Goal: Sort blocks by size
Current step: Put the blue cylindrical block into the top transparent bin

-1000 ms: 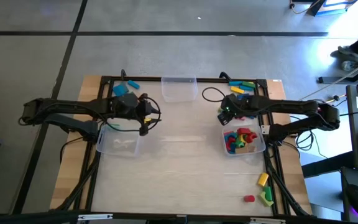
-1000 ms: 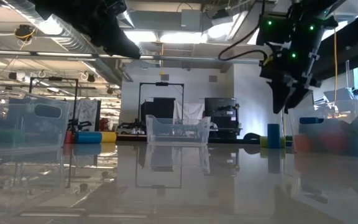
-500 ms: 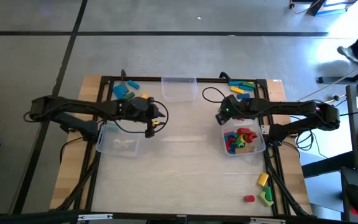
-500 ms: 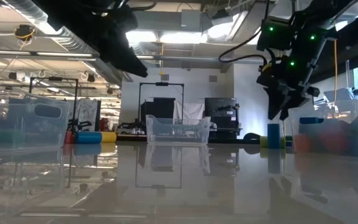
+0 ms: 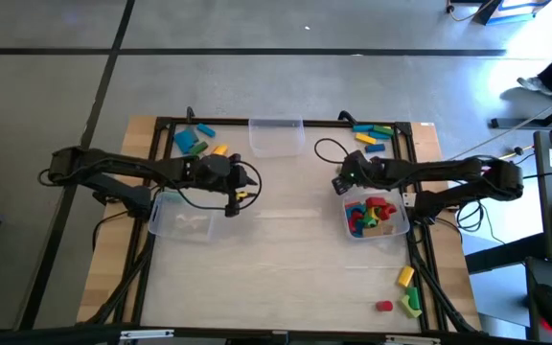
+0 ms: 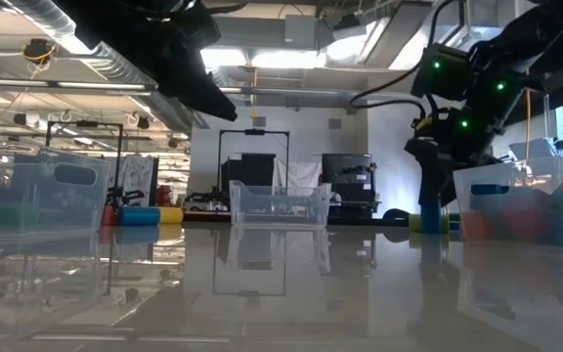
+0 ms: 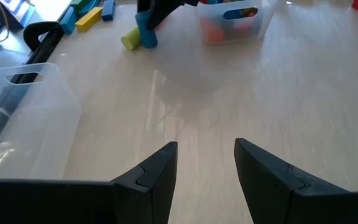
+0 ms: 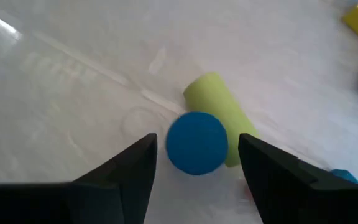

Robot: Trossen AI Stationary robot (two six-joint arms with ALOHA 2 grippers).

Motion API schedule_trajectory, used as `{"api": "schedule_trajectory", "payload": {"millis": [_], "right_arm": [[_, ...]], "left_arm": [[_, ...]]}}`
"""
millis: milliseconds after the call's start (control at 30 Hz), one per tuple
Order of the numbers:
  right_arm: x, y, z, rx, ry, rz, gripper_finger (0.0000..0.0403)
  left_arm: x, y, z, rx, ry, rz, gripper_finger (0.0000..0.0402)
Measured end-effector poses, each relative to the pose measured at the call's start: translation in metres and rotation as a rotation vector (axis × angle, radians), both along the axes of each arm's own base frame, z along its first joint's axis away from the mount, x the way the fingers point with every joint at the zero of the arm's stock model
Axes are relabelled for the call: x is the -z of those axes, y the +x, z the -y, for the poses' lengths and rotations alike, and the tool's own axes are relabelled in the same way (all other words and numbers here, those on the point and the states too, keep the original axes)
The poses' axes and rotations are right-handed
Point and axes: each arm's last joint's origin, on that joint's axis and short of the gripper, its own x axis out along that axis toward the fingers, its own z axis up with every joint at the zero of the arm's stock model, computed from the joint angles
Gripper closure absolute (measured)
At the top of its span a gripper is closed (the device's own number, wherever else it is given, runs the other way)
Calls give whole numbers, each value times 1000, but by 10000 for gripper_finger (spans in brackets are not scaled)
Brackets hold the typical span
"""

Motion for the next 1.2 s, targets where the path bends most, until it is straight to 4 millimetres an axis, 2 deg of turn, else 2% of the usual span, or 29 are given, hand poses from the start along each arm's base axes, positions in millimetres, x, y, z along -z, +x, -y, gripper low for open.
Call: {"api": "schedule_trajectory", "payload": {"millis": [167,433,700,900,1200], "right_arm": [[9,1,0,-4,1,-15,187],[13,3,1,-20,-23,-48,281],[12,3,1,-54,-28,-66,280],[-9,17,5,-101,-47,-28,274],[-57,48,14,-193,-178,162,271]], "left_arm": [[0,0,0,1,1,-3,247],[0,0,0,4,6,-6,247],[-2,-2,0,5,9,3,247],[-10,-11,1,5,9,3,247],[-26,-34,3,12,22,5,247]]}}
